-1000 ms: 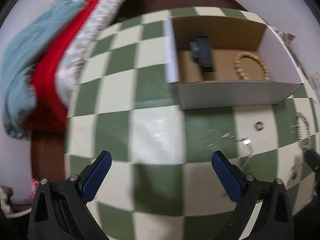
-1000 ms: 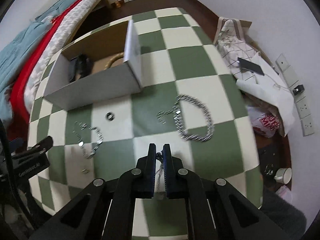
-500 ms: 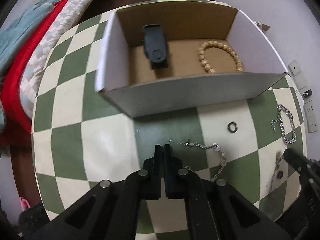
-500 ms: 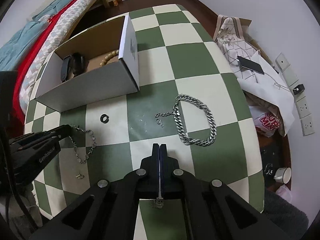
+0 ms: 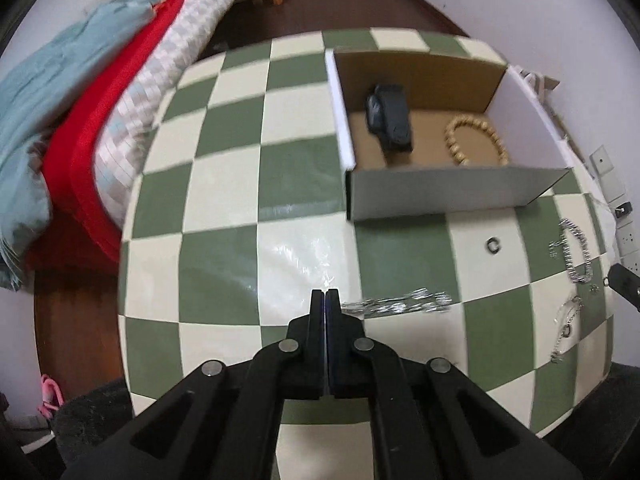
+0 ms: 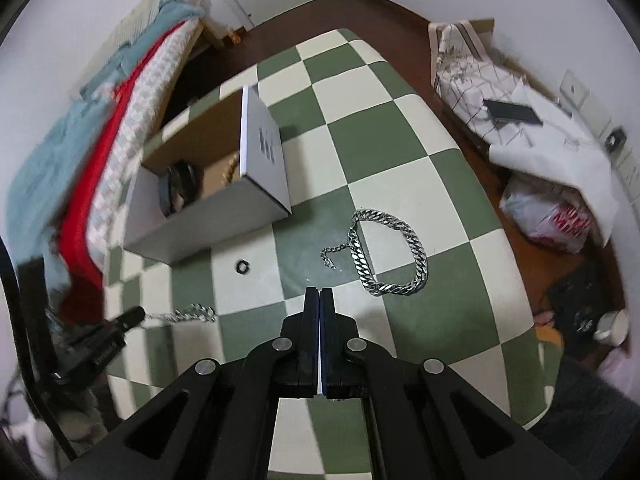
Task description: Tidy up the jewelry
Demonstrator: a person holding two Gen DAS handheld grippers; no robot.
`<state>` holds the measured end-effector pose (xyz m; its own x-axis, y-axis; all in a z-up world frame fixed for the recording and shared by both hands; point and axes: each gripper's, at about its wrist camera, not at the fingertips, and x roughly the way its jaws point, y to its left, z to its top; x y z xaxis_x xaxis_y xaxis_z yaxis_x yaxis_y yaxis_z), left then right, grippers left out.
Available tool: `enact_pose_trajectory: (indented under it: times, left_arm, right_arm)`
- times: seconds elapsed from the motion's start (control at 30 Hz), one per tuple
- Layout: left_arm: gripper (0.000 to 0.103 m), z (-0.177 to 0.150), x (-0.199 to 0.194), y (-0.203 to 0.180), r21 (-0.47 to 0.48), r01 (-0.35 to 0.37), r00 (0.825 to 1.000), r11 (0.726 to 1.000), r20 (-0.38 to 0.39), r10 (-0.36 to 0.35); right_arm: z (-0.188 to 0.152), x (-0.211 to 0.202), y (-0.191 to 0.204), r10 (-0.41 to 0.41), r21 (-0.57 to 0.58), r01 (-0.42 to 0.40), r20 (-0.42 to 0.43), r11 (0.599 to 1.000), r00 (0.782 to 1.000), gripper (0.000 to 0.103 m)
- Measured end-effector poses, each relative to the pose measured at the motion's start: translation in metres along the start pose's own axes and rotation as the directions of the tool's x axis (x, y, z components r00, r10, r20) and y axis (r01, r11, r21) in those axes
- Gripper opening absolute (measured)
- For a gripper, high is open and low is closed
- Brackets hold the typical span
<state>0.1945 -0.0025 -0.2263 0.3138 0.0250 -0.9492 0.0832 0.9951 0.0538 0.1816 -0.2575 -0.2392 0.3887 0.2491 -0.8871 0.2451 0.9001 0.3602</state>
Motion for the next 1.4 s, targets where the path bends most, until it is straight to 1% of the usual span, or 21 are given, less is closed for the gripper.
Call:
enact_pose_trajectory:
  times: [0.07, 0.17, 0.3, 0.43, 0.53, 0.63, 0.7, 0.87, 0.97, 1.07, 1.13, 1.27, 1.4]
  left_arm:
    - [0.0, -0.001, -0.015, -0.006, -0.002, 0.014, 0.999, 1.0, 0.031, -0.014]
    - [0.0, 0.006, -0.033, -0.01, 0.006, 0.028, 0.997, 1.0, 0.074, -0.028]
    - [0.0, 0.021, -0.056, -0.012, 0.02, 0.048, 0.991, 0.999, 0.127, -0.05]
    - [0.0, 0.029, -0.086, -0.015, 0.023, 0.053, 0.981, 0.998, 0.188, -0.056]
    - [0.0, 0.04, -0.103, -0.013, 0.011, 0.067, 0.974, 0.998, 0.218, -0.068]
    - [0.0, 0.055, -0.12, -0.008, -0.01, 0.098, 0.964, 0.995, 0.249, -0.092]
    - [0.0, 0.065, -0.126, -0.006, -0.021, 0.111, 0.96, 0.994, 0.262, -0.102]
    - [0.0, 0.094, -0.132, -0.003, -0.045, 0.11, 0.954, 0.993, 0.286, -0.093]
    - [0.0, 0.11, -0.126, -0.003, -0.042, 0.098, 0.956, 0.994, 0.28, -0.082]
    - [0.0, 0.122, -0.113, -0.002, -0.042, 0.095, 0.965, 0.995, 0.251, -0.082]
    - [0.0, 0.128, -0.1, 0.001, -0.049, 0.102, 0.971, 0.994, 0.221, -0.089]
    - [0.0, 0.136, -0.068, 0.006, -0.07, 0.131, 0.983, 0.989, 0.135, -0.12]
    - [0.0, 0.136, -0.039, 0.009, -0.087, 0.141, 0.988, 0.986, 0.068, -0.136]
  right_arm:
    - [0.004, -0.009, -0.005, 0.023, 0.026, -0.024, 0.015, 0.999, 1.0, 0.0]
    - [0.008, -0.022, -0.004, 0.052, 0.041, -0.053, 0.035, 0.998, 0.998, 0.0]
    - [0.014, -0.043, 0.007, 0.051, 0.005, -0.052, 0.062, 0.999, 0.997, 0.0]
    - [0.02, -0.065, 0.025, 0.055, -0.044, -0.051, 0.094, 0.998, 0.994, 0.0]
    - [0.027, -0.079, 0.04, 0.069, -0.075, -0.061, 0.116, 0.995, 0.991, 0.0]
    - [0.038, -0.087, 0.059, 0.078, -0.117, -0.064, 0.126, 0.991, 0.989, 0.0]
    - [0.044, -0.09, 0.071, 0.085, -0.144, -0.066, 0.131, 0.987, 0.988, 0.0]
    - [0.063, -0.089, 0.107, 0.087, -0.215, -0.056, 0.139, 0.975, 0.986, 0.0]
    - [0.075, -0.082, 0.125, 0.084, -0.244, -0.048, 0.137, 0.969, 0.987, 0.0]
    - [0.088, -0.07, 0.138, 0.075, -0.26, -0.041, 0.124, 0.965, 0.989, 0.0]
    - [0.098, -0.059, 0.145, 0.061, -0.27, -0.029, 0.11, 0.962, 0.992, 0.0]
    - [0.109, -0.035, 0.152, 0.03, -0.288, -0.009, 0.069, 0.957, 0.997, 0.0]
    - [0.117, -0.009, 0.152, 0.0, -0.292, 0.007, 0.026, 0.957, 1.0, 0.0]
